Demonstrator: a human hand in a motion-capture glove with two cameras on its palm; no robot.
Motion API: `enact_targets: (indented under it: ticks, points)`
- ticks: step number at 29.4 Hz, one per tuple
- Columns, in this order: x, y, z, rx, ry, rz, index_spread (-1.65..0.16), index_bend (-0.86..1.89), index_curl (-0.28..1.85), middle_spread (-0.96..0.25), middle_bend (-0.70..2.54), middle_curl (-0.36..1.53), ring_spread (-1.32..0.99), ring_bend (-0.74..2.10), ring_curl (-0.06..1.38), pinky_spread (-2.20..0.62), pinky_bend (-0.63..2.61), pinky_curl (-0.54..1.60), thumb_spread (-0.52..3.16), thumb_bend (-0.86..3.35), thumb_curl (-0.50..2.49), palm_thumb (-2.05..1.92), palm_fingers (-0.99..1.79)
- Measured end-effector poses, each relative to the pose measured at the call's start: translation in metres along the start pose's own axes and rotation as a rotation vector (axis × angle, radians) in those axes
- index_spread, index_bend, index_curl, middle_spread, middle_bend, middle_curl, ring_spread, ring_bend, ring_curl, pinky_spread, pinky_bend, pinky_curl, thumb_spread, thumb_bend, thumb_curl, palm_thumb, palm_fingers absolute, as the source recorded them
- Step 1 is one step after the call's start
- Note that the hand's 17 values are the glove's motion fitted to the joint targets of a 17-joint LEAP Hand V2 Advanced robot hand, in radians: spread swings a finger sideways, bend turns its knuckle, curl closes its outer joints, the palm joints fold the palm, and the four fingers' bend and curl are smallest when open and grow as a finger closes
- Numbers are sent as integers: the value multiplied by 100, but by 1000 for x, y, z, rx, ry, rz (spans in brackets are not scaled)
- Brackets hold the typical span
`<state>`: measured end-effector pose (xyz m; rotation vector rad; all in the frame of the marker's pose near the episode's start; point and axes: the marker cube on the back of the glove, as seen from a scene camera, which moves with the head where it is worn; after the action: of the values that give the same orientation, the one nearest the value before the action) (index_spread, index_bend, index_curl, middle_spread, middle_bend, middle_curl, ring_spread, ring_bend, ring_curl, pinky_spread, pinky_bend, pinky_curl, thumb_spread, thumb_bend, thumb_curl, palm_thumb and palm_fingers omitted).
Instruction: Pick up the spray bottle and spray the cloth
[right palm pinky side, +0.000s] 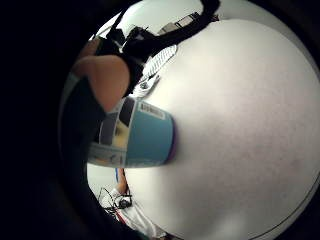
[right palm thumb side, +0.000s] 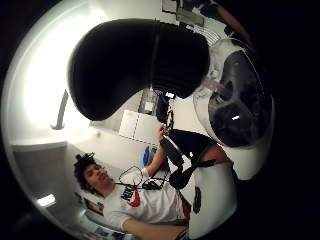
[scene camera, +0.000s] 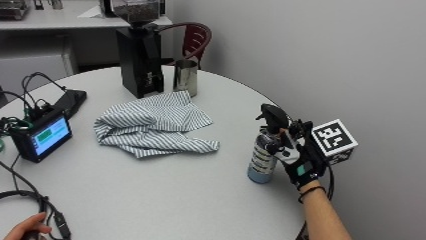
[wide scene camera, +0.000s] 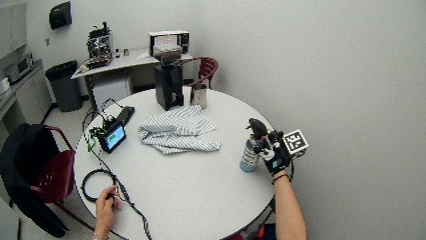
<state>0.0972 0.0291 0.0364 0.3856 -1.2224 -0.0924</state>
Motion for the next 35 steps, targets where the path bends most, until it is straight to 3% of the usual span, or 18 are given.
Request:
enact_targets:
  ticks: [10, 15, 20, 29, 35]
  points:
    - [4, -3, 6, 4, -58, -32, -37, 12, 19, -5, 15, 32, -1, 50, 36, 25, 52, 37, 90, 0, 33, 72, 61]
    - [5, 0, 8, 29, -87, -28, -36, 3, 15, -9, 36, 38, -7, 58, 37, 24, 42, 34, 90, 4, 37, 85, 78]
    - [16, 16, 7, 96, -109, -14, -33, 15, 20, -12, 37, 39, -12, 55, 37, 24, 34, 32, 91, 2, 39, 88, 87]
    - [31, 54, -11, 211, -121, 5, -32, 12, 24, -12, 35, 40, -13, 51, 38, 23, 29, 33, 91, -1, 42, 92, 90]
    - [-9, 39, -36, 137, -90, -42, -30, 11, 24, -10, 33, 40, -12, 54, 38, 20, 27, 32, 87, -1, 46, 98, 98]
